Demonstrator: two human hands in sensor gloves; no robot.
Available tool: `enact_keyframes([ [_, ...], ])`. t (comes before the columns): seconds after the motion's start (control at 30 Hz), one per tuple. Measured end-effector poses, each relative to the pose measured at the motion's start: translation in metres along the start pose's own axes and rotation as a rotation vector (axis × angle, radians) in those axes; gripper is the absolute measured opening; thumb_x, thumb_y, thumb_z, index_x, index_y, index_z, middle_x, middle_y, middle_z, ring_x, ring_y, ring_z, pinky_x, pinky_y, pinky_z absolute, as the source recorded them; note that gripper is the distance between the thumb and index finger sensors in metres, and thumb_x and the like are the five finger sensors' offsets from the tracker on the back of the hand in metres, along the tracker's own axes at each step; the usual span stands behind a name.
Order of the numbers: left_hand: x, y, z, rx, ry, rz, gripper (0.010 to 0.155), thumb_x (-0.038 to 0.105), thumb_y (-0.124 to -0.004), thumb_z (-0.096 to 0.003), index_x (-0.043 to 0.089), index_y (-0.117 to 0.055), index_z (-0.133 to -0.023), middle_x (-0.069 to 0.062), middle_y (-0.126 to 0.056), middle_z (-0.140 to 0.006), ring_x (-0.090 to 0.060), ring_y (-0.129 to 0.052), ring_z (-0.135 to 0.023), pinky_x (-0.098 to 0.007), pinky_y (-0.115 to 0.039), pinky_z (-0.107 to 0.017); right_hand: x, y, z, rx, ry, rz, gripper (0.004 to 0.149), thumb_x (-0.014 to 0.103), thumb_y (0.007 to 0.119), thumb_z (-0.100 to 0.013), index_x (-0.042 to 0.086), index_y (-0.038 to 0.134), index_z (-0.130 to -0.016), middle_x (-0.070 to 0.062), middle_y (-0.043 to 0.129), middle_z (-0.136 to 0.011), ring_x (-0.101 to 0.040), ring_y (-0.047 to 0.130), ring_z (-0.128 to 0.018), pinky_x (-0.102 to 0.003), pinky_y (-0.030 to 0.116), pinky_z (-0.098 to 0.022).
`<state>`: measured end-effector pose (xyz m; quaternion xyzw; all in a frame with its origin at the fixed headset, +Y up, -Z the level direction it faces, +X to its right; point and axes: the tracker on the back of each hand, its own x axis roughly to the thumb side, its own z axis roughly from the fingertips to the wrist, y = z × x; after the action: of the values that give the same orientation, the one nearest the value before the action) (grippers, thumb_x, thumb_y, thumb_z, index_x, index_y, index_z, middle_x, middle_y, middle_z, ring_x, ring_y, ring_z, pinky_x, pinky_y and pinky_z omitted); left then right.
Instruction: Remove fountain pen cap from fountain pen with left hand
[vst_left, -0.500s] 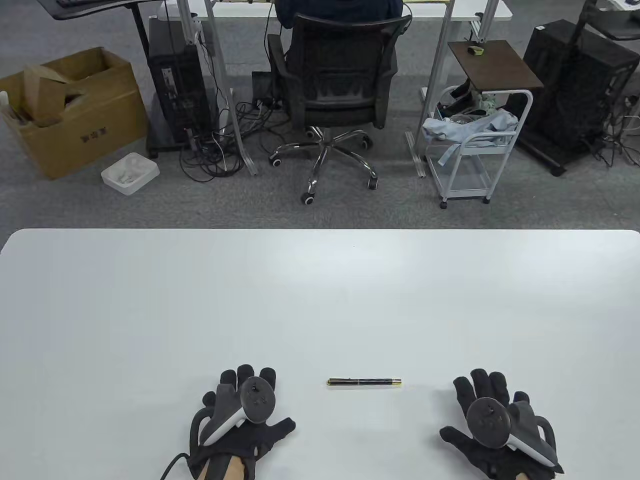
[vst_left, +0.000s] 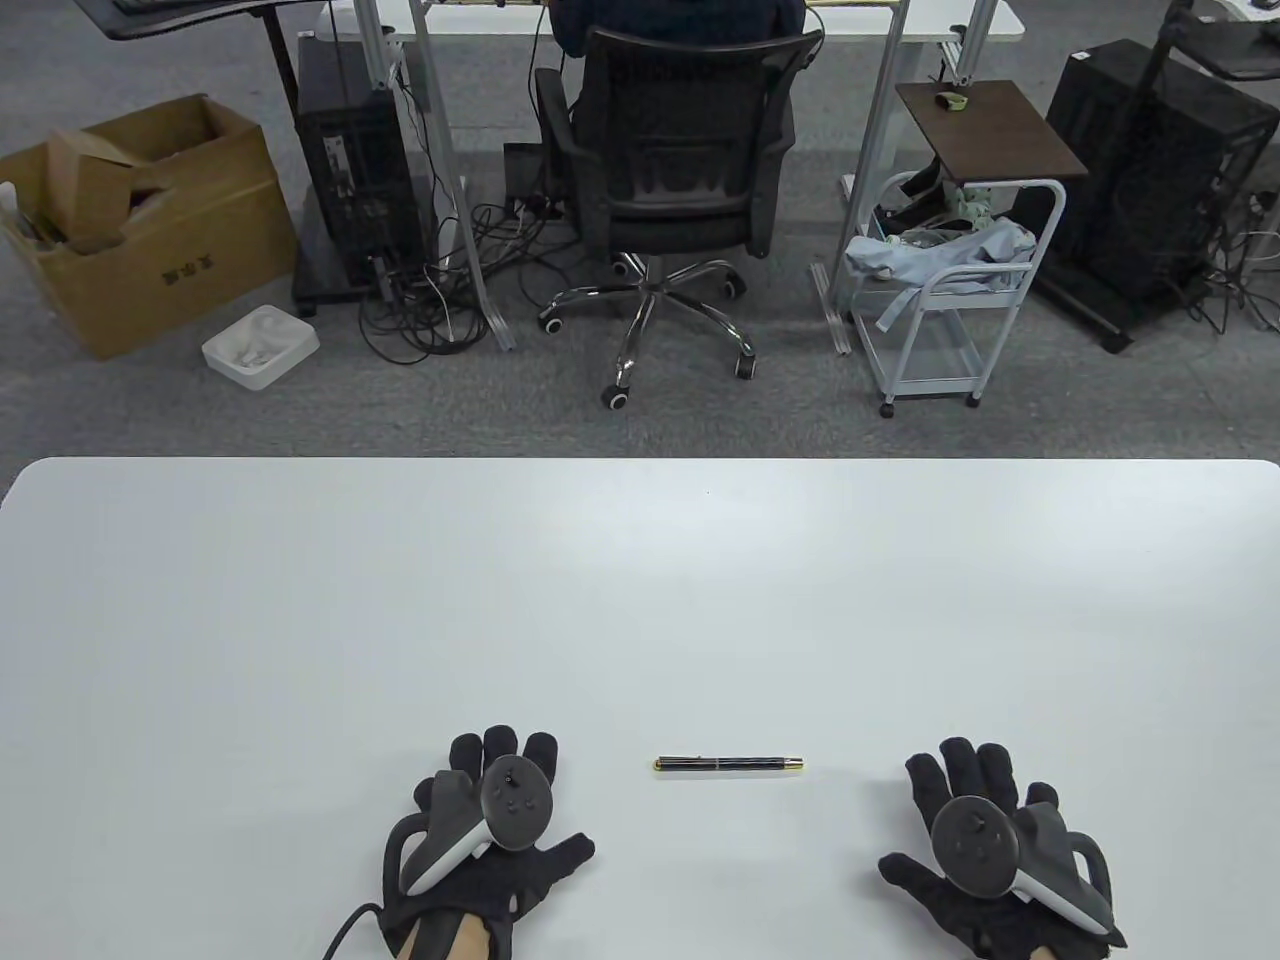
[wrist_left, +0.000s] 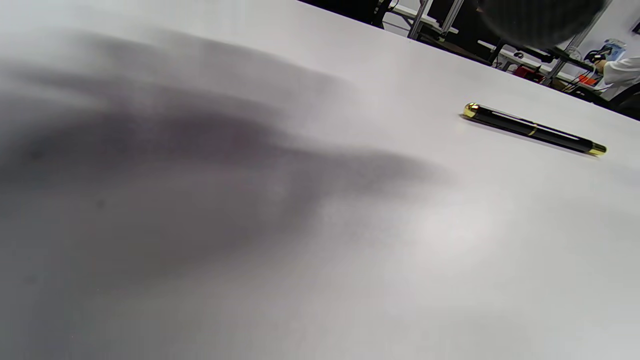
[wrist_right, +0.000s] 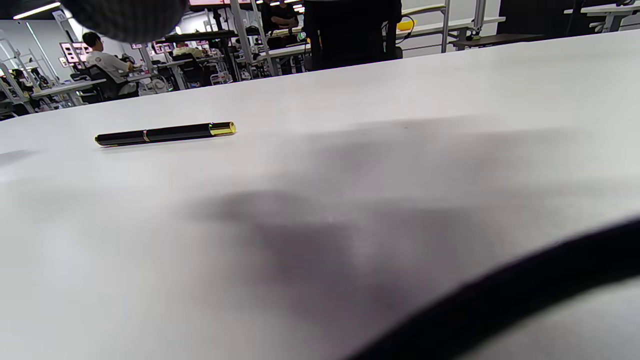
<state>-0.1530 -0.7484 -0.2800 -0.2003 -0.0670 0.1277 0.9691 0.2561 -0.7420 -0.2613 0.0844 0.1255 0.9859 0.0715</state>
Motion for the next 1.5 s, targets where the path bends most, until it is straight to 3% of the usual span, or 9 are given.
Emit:
enact_keyframes([
  [0.2,0.022,0.012,0.012,0.236,-0.117,0.044,0.083,0.054,-0.075,-0.0431,0.028,-0.035,-0.111,-0.014,-0.034,-0.120,-0.045,-0.031,-0.113,-0.075,-0.033,-0.071,0.000,-0.003,0.003,-0.016,-0.013,-0.012,0.088,0.061,0.056,-0.045,0.016,0.008,-0.105,-0.022,0.001,-0.111,-0.053,0.004,-0.099,-0.077,0.014,-0.063],
  [0.37,0.054,0.030,0.000,0.239,-0.102,-0.064,0.079,0.052,-0.081,-0.0419,0.031,-0.046,-0.110,-0.006,-0.043,-0.120,-0.039,-0.036,-0.114,-0.071,-0.036,-0.073,-0.001,-0.005,0.002,-0.019,-0.019,-0.030,0.088,0.060,0.056,-0.045,0.016,0.009,-0.105,-0.022,0.001,-0.111,-0.053,0.003,-0.099,-0.077,0.014,-0.063],
  [0.53,0.093,0.038,-0.024,0.242,-0.099,-0.109,0.074,0.049,-0.085,-0.0414,0.031,-0.056,-0.107,-0.001,-0.060,-0.115,-0.033,-0.056,-0.108,-0.063,-0.049,-0.075,-0.005,-0.005,0.003,-0.013,-0.015,-0.047,0.088,0.060,0.056,-0.045,0.016,0.009,-0.105,-0.022,0.001,-0.111,-0.053,0.003,-0.099,-0.077,0.014,-0.063],
  [0.73,0.132,0.017,-0.071,0.158,-0.069,-0.200,0.066,0.044,-0.087,-0.0416,0.033,-0.065,-0.102,0.002,-0.073,-0.107,-0.031,-0.071,-0.100,-0.058,-0.058,-0.072,-0.009,-0.007,0.005,-0.024,-0.010,-0.061,0.088,0.060,0.056,-0.045,0.016,0.009,-0.105,-0.022,0.001,-0.111,-0.053,0.003,-0.099,-0.077,0.013,-0.063],
  [0.97,0.152,-0.017,-0.111,0.062,0.009,-0.376,0.049,0.037,-0.089,-0.0425,0.035,-0.078,-0.091,0.005,-0.083,-0.098,-0.028,-0.080,-0.093,-0.058,-0.064,-0.070,-0.009,-0.007,0.006,-0.026,-0.015,-0.068,0.088,0.060,0.056,-0.045,0.016,0.009,-0.105,-0.022,0.001,-0.111,-0.053,0.003,-0.099,-0.077,0.013,-0.063],
  [1.27,0.154,-0.022,-0.118,0.137,0.021,-0.363,0.039,0.031,-0.086,-0.0418,0.035,-0.084,-0.080,0.006,-0.087,-0.088,-0.028,-0.087,-0.083,-0.054,-0.073,-0.065,-0.010,-0.009,0.009,-0.038,-0.022,-0.078,0.088,0.060,0.056,-0.045,0.016,0.009,-0.105,-0.022,0.001,-0.111,-0.053,0.003,-0.098,-0.077,0.014,-0.063],
  [1.5,0.160,-0.031,-0.119,0.127,0.028,-0.409,0.041,0.026,-0.078,-0.0432,0.030,-0.078,-0.084,0.001,-0.082,-0.090,-0.032,-0.082,-0.085,-0.059,-0.068,-0.067,-0.010,-0.008,0.008,-0.031,-0.022,-0.072,0.087,0.060,0.055,-0.045,0.016,0.008,-0.104,-0.022,0.000,-0.110,-0.054,0.003,-0.098,-0.077,0.013,-0.063],
])
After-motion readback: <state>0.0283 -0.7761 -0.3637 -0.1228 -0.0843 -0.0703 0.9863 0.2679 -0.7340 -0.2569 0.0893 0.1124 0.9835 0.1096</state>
